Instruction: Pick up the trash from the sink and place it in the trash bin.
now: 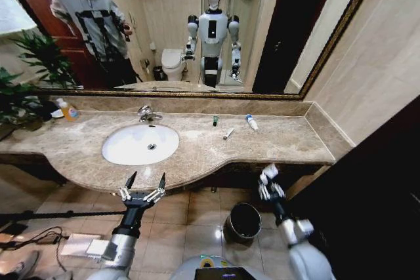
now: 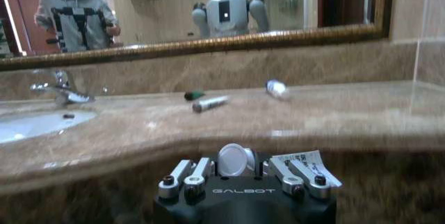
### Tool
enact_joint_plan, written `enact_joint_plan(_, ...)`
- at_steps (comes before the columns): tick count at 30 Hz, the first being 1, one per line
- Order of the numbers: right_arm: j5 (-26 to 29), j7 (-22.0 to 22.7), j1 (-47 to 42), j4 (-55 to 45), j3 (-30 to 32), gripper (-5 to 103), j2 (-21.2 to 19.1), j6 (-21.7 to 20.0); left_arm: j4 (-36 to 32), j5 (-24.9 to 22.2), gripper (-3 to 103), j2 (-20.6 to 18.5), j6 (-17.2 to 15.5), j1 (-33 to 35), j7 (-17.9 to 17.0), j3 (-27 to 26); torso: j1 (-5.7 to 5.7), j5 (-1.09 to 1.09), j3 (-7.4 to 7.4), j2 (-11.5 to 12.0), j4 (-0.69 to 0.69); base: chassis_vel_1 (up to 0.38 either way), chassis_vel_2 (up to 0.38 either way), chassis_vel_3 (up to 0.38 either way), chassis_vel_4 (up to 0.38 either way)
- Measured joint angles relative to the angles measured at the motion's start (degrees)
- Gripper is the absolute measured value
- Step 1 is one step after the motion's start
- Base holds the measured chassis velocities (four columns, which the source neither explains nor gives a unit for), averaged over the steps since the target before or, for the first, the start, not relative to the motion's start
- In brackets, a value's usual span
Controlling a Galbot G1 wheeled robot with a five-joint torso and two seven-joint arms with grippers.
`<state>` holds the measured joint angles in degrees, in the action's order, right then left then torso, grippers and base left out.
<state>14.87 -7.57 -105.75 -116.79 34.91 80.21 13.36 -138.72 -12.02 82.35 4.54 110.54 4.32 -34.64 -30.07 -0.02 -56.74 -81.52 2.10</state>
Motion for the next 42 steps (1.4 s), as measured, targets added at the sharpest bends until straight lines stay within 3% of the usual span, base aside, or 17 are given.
enact_joint_plan(4, -1.77, -0.65, 0.06, 4.74, -1.13, 31, 0.24, 1.38, 0.0, 0.0, 100, 0.0, 0.0, 0.0, 0.0, 0.0, 0.0, 0.01, -0.01, 0.0, 0.0, 0.0, 0.0, 0.0, 0.0)
enact_joint_plan(9, -9.97, -1.13, 3.99, 16.26, -2.79, 31, 0.93, 2.94, 0.0, 0.0, 100, 0.0, 0.0, 0.0, 0.0, 0.0, -0.01, 0.01, -0.01, 0.0, 0.01, 0.0, 0.0, 0.0, 0.0)
enact_joint_plan(13, -12.46, -2.18, 8.08, 25.02, -4.36, 31, 1.23, 2.58, 0.0, 0.0, 100, 0.0, 0.0, 0.0, 0.0, 0.0, 0.0, 0.01, -0.01, 0.01, 0.0, 0.0, 0.0, 0.0, 0.0)
enact_joint_plan(25, -14.34, -4.57, 23.07, 47.26, -6.06, 31, 1.69, 0.16, 0.0, 0.0, 100, 0.0, 0.0, 0.0, 0.0, 0.0, -0.02, 0.03, -0.02, 0.01, 0.01, 0.0, 0.0, 0.0, 0.0)
enact_joint_plan(28, -11.54, -4.73, 28.3, 54.28, -6.24, 31, 1.92, -2.36, 0.0, 0.0, 100, 0.0, 0.0, 0.0, 0.0, 0.0, -0.02, 0.02, -0.02, 0.01, 0.01, 0.0, 0.0, 0.0, 0.0)
enact_joint_plan(42, -10.8, -5.04, 38.99, 68.25, -6.07, 31, 1.67, -4.76, 0.0, 0.0, 100, 0.0, 0.0, 0.0, 0.0, 0.0, -0.02, 0.01, -0.02, 0.02, 0.01, 0.0, 0.0, 0.0, 0.0)
